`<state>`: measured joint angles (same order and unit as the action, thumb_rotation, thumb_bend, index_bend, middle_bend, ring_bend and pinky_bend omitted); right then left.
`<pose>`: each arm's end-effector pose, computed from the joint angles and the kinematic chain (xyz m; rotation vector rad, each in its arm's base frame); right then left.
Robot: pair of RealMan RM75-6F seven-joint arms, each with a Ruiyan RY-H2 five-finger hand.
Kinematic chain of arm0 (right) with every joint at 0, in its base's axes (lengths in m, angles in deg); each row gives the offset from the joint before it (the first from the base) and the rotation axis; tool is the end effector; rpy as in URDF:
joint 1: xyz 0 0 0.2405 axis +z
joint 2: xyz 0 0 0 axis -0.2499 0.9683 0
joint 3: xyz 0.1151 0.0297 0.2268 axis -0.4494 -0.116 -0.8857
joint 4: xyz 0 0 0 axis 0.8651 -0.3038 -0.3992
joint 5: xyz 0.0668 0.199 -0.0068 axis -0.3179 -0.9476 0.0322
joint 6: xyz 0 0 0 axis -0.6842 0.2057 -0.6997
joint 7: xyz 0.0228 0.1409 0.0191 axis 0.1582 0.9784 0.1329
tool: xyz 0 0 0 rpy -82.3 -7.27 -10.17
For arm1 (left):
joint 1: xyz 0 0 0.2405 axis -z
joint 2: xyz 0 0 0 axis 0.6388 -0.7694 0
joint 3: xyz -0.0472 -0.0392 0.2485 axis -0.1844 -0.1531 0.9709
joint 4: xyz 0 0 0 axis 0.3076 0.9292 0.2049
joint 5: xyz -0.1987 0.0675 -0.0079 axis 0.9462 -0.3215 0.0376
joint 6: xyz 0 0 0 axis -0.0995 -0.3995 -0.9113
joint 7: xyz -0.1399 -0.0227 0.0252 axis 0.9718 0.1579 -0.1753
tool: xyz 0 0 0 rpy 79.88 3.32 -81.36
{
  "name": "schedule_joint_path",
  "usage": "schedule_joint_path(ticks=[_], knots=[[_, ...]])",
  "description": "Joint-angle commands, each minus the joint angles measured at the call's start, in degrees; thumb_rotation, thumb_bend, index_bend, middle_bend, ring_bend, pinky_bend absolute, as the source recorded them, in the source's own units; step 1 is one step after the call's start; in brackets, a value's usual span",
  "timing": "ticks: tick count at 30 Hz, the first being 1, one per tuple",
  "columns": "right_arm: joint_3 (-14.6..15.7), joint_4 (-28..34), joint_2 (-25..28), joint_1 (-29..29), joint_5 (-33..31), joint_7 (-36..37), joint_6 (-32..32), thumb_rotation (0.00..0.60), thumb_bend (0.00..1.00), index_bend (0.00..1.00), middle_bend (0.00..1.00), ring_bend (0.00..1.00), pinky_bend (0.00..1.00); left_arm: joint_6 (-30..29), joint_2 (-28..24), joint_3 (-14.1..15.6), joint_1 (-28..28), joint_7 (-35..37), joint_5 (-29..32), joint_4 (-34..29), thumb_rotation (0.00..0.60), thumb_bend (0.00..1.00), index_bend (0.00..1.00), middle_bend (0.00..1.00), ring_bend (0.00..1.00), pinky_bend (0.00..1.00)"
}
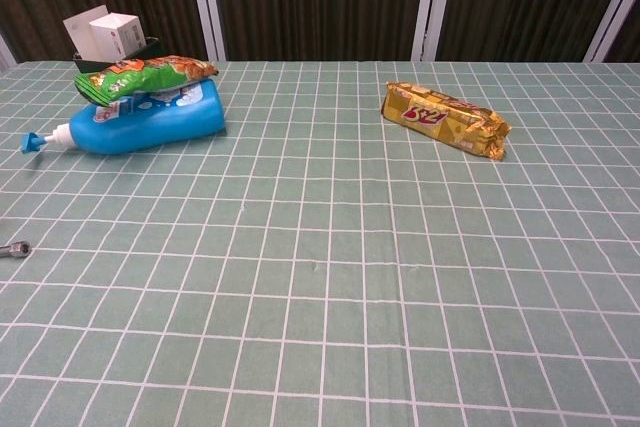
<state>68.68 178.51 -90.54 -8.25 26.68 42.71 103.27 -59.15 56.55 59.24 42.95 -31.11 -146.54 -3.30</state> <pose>-0.2693 -0.1385 0.1334 1.5947 -0.8944 0.9022 -0.3039 0.1595 0.1263 -1.4720 -0.8123 -0.9179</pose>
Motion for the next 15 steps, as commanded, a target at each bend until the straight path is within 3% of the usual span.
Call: schedule_joint_path(ticks=[1, 3, 4, 6, 8, 10, 14, 15], knots=[[-0.16, -0.04, 0.17, -0.26, 0.39, 0.40, -0.30, 0.600, 0.20, 0.00, 0.00, 0.00, 0.00, 0.87, 0.47, -0.09, 0.35, -0.04, 0.48, 0.29, 0.600, 0.41, 0.00, 0.00, 0.00, 0.09], [-0.37, -0.13, 0.34, -0.50, 0.75, 0.52, -0.25, 0.600, 0.20, 0.00, 0.00, 0.00, 0.00, 1.64, 1.25, -0.55, 0.77, 0.21, 1.23, 0.77, 0.600, 0.41, 0.00, 0.00, 0.00, 0.14], [-0.45, -0.24, 0.41, -0.62, 1.10, 0.58, -0.15, 0.600, 0.20, 0.00, 0.00, 0.00, 0.00, 2.06, 1.88, -1.07, 1.08, 0.56, 1.91, 1.25, 0.600, 0.41, 0.00, 0.01, 0.01, 0.20], [-0.51, -0.38, 0.62, -0.85, 1.94, 1.46, 0.01, 0.600, 0.20, 0.00, 0.00, 0.00, 0.00, 2.76, 4.27, -2.91, 2.21, 1.49, 3.44, 3.96, 0.600, 0.41, 0.00, 0.12, 0.12, 0.40], [-0.57, -0.59, 0.94, -1.03, 2.40, 2.17, -0.09, 0.600, 0.20, 0.00, 0.00, 0.00, 0.00, 5.36, 6.23, -4.29, 3.56, 1.60, 5.97, 6.46, 0.600, 0.41, 0.02, 0.42, 0.45, 0.74], [-0.61, -0.62, 1.01, -1.07, 2.50, 2.35, -0.13, 0.600, 0.20, 0.00, 0.00, 0.00, 0.00, 6.22, 6.54, -4.54, 3.96, 1.77, 6.57, 6.85, 0.600, 0.41, 0.06, 0.65, 0.70, 0.92], [-0.72, -0.65, 1.20, -1.24, 2.92, 2.94, -0.21, 0.600, 0.20, 0.00, 0.00, 0.00, 0.00, 10.62, 7.82, -5.75, 6.00, 3.02, 9.38, 8.70, 0.600, 0.41, 0.19, 0.93, 0.97, 1.00], [-0.81, -0.68, 1.19, -1.34, 3.17, 2.98, -0.26, 0.600, 0.20, 0.00, 0.00, 0.00, 0.00, 11.94, 8.90, -6.62, 6.83, 2.64, 10.86, 10.38, 0.600, 0.41, 0.23, 0.97, 0.99, 1.00]])
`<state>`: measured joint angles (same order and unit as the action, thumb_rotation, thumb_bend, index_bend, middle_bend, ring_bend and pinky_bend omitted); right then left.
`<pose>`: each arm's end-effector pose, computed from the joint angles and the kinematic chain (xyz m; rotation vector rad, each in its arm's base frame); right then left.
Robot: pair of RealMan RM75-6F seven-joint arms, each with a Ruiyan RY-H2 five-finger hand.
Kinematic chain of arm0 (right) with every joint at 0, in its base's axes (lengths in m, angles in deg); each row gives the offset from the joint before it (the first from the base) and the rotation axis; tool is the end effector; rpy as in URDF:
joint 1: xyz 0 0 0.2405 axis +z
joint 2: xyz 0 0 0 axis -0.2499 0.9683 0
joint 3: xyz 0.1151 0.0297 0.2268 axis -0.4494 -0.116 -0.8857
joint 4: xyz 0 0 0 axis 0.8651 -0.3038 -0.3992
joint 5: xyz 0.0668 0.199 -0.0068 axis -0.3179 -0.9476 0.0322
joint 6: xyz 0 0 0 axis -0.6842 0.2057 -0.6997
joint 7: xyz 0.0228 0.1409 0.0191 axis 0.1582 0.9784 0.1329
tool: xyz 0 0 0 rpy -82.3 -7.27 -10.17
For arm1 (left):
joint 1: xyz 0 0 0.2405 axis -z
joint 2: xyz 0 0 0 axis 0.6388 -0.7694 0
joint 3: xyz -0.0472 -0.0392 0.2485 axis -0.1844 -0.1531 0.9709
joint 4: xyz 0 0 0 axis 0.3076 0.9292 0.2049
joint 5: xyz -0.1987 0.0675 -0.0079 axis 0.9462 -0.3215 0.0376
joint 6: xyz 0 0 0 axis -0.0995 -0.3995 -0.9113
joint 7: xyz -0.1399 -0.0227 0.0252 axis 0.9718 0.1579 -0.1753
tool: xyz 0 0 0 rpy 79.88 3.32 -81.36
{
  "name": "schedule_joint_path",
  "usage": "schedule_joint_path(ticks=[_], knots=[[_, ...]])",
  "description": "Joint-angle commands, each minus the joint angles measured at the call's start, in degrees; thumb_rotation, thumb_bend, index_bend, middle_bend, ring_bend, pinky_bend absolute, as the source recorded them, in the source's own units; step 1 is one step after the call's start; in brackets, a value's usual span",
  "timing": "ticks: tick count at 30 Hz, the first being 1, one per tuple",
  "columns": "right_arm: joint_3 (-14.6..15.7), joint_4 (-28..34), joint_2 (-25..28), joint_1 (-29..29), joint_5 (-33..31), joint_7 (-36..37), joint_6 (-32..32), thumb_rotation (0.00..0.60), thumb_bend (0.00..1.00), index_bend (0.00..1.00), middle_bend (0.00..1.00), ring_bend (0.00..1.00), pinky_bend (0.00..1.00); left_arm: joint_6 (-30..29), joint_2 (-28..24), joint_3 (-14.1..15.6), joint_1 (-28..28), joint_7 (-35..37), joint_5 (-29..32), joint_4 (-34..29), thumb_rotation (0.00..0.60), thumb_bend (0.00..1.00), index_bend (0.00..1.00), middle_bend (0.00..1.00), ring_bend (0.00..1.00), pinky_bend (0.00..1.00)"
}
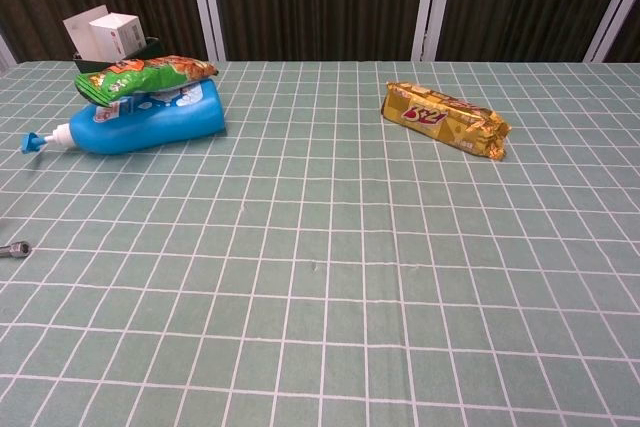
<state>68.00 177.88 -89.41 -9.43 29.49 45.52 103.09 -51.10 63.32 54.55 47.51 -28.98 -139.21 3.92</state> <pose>-0.2690 -0.1347 0.1383 1.6096 -0.9003 0.9364 -0.3193 0.2034 0.0978 -1.4254 -0.8908 -0.8900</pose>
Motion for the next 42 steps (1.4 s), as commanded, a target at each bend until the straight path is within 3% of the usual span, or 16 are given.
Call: schedule_joint_path(ticks=[1, 3, 9, 17, 26, 42], knots=[[-0.31, -0.12, -0.11, -0.31, 0.39, -0.41, -0.06, 0.600, 0.20, 0.00, 0.00, 0.00, 0.00, 4.87, 3.87, -3.13, 3.29, -1.43, 5.16, 5.82, 0.600, 0.41, 0.26, 0.99, 1.00, 1.00], [-0.60, -0.05, -0.57, -0.56, 0.38, -1.10, -0.38, 0.600, 0.20, 0.00, 0.00, 0.00, 0.00, 7.38, 7.69, -4.69, 5.02, -1.70, 8.00, 10.62, 0.600, 0.41, 0.31, 1.00, 1.00, 1.00], [-0.91, 0.01, -0.57, -0.57, 0.59, -1.06, -1.79, 0.600, 0.20, 0.00, 0.00, 0.00, 0.00, 12.29, 11.86, -6.45, 7.37, 1.14, 12.03, 18.56, 0.600, 0.40, 0.36, 1.00, 1.00, 1.00], [-1.70, -0.19, -0.81, -1.07, 0.95, -0.83, -1.97, 0.600, 0.20, 0.00, 0.00, 0.00, 0.00, 10.91, 16.88, -7.71, 8.27, -0.02, 13.90, 26.71, 0.600, 0.39, 0.46, 1.00, 1.00, 1.00], [-1.84, 0.13, -0.55, -1.21, 1.22, -0.71, -3.35, 0.600, 0.20, 0.00, 0.00, 0.00, 0.00, 14.25, 18.46, -7.00, 8.92, 1.22, 14.87, 31.42, 0.600, 0.39, 0.46, 1.00, 1.00, 1.00], [-2.13, 0.48, -0.33, -1.25, 1.22, -0.73, -5.42, 0.600, 0.20, 0.00, 0.00, 0.00, 0.00, 15.69, 20.36, -6.61, 9.69, 1.32, 15.07, 34.55, 0.600, 0.39, 0.45, 1.00, 1.00, 1.00]])
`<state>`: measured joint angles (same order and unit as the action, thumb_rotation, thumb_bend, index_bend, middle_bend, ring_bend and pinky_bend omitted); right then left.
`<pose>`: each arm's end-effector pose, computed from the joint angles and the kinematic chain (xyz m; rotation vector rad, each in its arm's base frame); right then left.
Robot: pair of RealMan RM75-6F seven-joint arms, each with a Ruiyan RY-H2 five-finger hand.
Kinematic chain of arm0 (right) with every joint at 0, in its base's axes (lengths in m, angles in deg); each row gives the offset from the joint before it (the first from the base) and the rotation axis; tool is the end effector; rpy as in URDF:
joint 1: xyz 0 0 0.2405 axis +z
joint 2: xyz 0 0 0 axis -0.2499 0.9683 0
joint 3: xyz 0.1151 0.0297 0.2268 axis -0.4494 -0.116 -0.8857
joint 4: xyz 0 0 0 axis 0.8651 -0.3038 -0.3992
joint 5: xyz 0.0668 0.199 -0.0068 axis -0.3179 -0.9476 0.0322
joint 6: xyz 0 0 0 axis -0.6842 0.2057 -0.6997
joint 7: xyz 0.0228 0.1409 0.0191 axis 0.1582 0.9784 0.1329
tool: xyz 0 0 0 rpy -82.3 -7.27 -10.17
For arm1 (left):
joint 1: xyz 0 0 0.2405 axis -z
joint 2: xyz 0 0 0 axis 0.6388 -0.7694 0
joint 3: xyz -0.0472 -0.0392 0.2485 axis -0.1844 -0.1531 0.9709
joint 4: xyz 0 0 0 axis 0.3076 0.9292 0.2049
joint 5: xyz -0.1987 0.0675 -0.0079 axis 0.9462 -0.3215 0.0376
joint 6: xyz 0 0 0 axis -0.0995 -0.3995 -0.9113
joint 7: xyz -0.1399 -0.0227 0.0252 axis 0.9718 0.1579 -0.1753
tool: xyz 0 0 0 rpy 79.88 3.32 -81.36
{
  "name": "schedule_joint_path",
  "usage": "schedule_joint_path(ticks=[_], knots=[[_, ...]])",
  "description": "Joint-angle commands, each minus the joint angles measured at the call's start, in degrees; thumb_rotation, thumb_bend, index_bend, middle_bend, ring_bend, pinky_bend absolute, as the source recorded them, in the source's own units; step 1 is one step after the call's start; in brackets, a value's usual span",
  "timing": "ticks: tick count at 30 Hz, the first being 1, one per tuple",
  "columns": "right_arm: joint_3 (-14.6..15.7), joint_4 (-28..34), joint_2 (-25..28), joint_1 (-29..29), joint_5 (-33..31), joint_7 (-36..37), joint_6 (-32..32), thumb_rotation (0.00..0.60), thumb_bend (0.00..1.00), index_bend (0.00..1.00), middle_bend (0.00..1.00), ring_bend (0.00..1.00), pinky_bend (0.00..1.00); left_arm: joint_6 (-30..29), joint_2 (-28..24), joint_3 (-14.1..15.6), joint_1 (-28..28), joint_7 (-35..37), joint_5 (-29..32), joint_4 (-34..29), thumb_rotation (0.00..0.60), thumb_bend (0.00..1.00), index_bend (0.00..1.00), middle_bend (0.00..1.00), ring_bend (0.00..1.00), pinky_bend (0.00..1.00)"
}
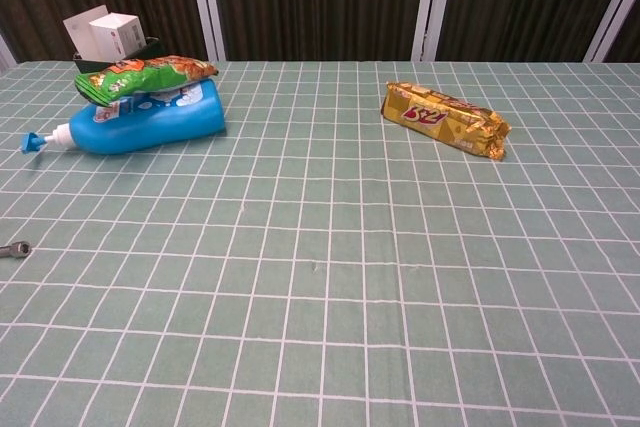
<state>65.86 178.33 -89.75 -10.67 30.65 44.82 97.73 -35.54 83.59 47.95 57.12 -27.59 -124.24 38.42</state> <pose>-0.2684 -0.1344 0.1266 1.6590 -0.9354 0.9010 -0.3848 0.2805 0.0421 -1.2834 -0.9419 -0.6322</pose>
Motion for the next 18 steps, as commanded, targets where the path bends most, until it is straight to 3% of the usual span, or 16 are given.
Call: schedule_joint_path(ticks=[1, 18], knots=[[0.01, 0.05, 0.01, -0.04, 0.12, -0.02, -0.11, 0.600, 0.20, 0.00, 0.00, 0.00, 0.00, 0.16, 0.13, -0.05, 0.10, 0.03, 0.11, -0.02, 0.600, 0.39, 0.45, 1.00, 1.00, 1.00], [-0.40, 0.07, 0.16, -0.36, 0.33, 0.32, -0.51, 0.600, 0.20, 0.00, 0.00, 0.00, 0.00, 1.42, 0.25, 0.11, 0.50, -0.55, 0.52, -0.25, 0.600, 0.39, 0.48, 1.00, 1.00, 1.00]])
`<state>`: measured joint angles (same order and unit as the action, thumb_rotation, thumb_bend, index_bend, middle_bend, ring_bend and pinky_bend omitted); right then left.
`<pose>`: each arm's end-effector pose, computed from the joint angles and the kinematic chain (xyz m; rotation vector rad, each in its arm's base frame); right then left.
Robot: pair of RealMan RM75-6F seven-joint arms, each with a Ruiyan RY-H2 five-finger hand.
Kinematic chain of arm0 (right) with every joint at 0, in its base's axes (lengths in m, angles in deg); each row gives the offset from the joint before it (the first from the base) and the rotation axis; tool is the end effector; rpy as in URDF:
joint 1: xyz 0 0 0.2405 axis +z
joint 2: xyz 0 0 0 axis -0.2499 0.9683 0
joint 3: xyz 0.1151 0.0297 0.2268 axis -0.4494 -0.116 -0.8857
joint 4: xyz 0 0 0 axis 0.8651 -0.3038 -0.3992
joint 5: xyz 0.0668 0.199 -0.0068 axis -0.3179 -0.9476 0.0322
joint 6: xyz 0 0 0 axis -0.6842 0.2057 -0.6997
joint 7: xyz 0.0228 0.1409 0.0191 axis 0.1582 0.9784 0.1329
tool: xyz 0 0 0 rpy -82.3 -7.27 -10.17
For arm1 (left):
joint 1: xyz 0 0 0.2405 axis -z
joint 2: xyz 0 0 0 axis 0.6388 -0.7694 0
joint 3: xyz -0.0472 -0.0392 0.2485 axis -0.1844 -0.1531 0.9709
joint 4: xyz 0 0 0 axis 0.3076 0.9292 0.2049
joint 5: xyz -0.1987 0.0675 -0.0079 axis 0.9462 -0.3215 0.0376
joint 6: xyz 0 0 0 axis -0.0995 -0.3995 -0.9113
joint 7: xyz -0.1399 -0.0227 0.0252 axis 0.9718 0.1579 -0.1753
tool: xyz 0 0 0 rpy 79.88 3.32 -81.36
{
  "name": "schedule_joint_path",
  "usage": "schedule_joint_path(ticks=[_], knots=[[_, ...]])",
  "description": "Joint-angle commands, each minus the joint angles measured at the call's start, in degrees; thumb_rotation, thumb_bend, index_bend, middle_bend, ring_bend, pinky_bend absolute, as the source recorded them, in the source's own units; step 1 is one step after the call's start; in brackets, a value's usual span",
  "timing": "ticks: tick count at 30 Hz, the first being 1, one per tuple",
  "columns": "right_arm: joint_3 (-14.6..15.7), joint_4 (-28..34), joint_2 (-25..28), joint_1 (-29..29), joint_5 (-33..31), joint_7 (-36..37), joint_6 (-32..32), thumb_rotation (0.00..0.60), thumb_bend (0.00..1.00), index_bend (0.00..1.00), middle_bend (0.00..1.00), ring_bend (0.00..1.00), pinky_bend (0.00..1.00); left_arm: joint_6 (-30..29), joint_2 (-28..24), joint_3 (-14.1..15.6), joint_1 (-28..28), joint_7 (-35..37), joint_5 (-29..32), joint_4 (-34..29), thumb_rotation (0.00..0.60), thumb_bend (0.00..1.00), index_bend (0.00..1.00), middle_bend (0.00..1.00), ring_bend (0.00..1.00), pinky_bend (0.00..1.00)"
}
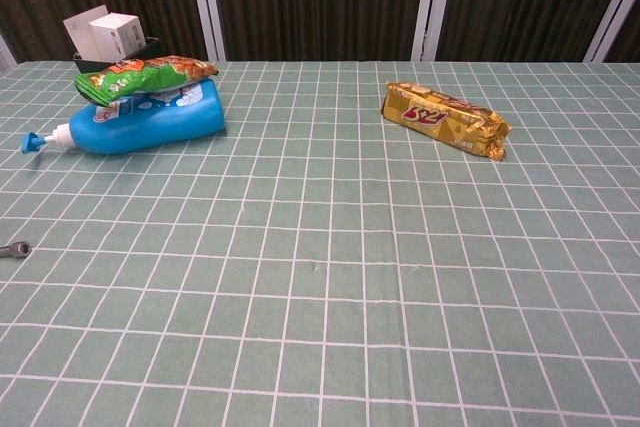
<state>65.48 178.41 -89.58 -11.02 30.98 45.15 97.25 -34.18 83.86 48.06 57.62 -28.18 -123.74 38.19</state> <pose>-0.2683 -0.1339 0.1266 1.6609 -0.9411 0.9017 -0.3833 0.2826 0.0365 -1.2976 -0.9608 -0.6201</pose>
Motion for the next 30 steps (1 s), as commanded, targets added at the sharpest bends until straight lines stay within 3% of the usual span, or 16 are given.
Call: schedule_joint_path(ticks=[1, 16, 30], knots=[[-0.04, 0.00, -0.02, -0.02, -0.01, -0.04, -0.08, 0.600, 0.20, 0.00, 0.00, 0.00, 0.00, 0.13, -0.02, -0.02, 0.03, 0.06, 0.07, 0.00, 0.600, 0.39, 0.49, 1.00, 1.00, 1.00], [-0.36, -0.03, -0.14, -0.16, -0.07, -0.23, -0.46, 0.600, 0.20, 0.00, 0.00, 0.00, 0.00, -0.59, -0.54, -0.17, 0.07, -0.61, 0.07, -0.96, 0.600, 0.40, 0.53, 1.00, 1.00, 1.00], [-0.46, 0.02, 0.04, -0.24, 0.02, -0.08, -0.68, 0.600, 0.20, 0.00, 0.00, 0.00, 0.00, -3.91, -3.79, -0.13, -0.42, -3.27, -0.92, -8.18, 0.600, 0.41, 0.53, 1.00, 1.00, 1.00]])
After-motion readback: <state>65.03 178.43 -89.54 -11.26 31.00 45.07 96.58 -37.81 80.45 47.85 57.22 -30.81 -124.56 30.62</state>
